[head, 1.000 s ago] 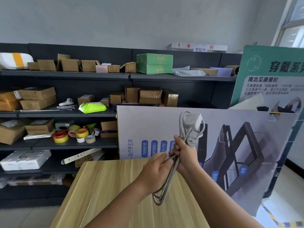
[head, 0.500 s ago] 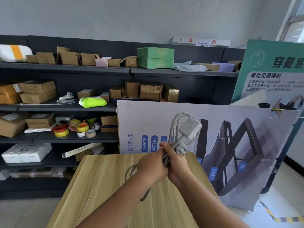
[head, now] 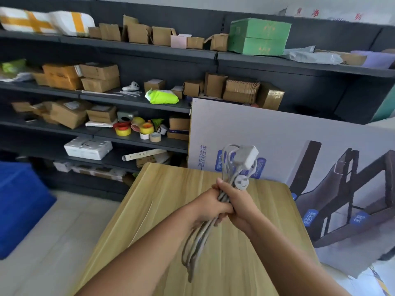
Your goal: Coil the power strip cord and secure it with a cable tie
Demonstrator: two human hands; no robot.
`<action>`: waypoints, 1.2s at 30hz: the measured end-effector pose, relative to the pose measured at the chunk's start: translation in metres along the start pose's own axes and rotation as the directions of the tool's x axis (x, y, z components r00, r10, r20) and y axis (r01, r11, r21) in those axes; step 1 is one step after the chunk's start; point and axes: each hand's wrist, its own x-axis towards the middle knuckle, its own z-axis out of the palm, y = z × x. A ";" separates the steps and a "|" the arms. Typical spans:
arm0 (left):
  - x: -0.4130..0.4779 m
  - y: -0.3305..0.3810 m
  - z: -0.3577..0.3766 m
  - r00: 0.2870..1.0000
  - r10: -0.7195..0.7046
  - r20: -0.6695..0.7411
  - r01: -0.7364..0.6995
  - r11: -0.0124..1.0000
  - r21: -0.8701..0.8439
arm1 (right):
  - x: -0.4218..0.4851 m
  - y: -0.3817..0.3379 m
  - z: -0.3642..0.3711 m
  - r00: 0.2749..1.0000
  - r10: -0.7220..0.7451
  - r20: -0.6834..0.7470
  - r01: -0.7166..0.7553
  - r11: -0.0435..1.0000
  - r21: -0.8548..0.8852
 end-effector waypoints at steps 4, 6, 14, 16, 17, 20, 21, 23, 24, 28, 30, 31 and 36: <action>-0.016 -0.044 -0.034 0.984 -0.112 -0.139 0.114 0.993 0.007 | 0.019 0.041 0.038 0.988 0.094 0.125 -0.095 0.995 0.000; -0.027 -0.066 -0.057 0.959 -0.188 -0.214 0.191 0.981 -0.002 | 0.032 0.066 0.053 0.968 0.118 0.222 -0.118 0.993 -0.013; -0.087 -0.160 -0.185 0.746 -0.338 -0.573 0.445 0.894 0.053 | 0.092 0.201 0.093 0.921 0.269 0.282 -0.134 0.899 -0.418; -0.108 -0.182 -0.214 0.682 -0.342 -0.646 0.485 0.873 0.050 | 0.111 0.240 0.106 0.920 0.272 0.281 -0.078 0.831 -0.552; -0.117 -0.192 -0.226 0.657 -0.344 -0.671 0.499 0.866 0.044 | 0.121 0.259 0.114 0.922 0.267 0.280 -0.045 0.792 -0.609; -0.136 -0.226 -0.251 0.605 -0.380 -0.700 0.535 0.845 0.004 | 0.147 0.314 0.145 0.936 0.225 0.272 0.076 0.626 -0.776; -0.141 -0.237 -0.257 0.591 -0.395 -0.703 0.546 0.838 -0.012 | 0.154 0.330 0.156 0.934 0.207 0.289 0.128 0.562 -0.817; -0.148 -0.254 -0.264 0.576 -0.419 -0.702 0.559 0.828 -0.036 | 0.167 0.358 0.173 0.914 0.230 0.333 0.221 0.405 -0.887; -0.151 -0.263 -0.267 0.572 -0.429 -0.700 0.565 0.824 -0.043 | 0.172 0.374 0.178 0.899 0.259 0.353 0.266 0.317 -0.910; -0.159 -0.287 -0.269 0.577 -0.459 -0.676 0.566 0.821 -0.075 | 0.178 0.418 0.184 0.861 0.343 0.376 0.415 -0.043 -0.909; -0.162 -0.296 -0.270 0.584 -0.471 -0.661 0.570 0.818 -0.078 | 0.176 0.427 0.184 0.866 0.303 0.399 0.448 -0.114 -0.887; -0.162 -0.299 -0.269 0.590 -0.474 -0.654 0.570 0.818 -0.079 | 0.176 0.430 0.182 0.865 0.278 0.417 0.466 -0.142 -0.873; -0.157 -0.305 -0.268 0.619 -0.497 -0.608 0.580 0.811 -0.073 | 0.177 0.431 0.177 0.855 0.236 0.462 0.511 -0.227 -0.829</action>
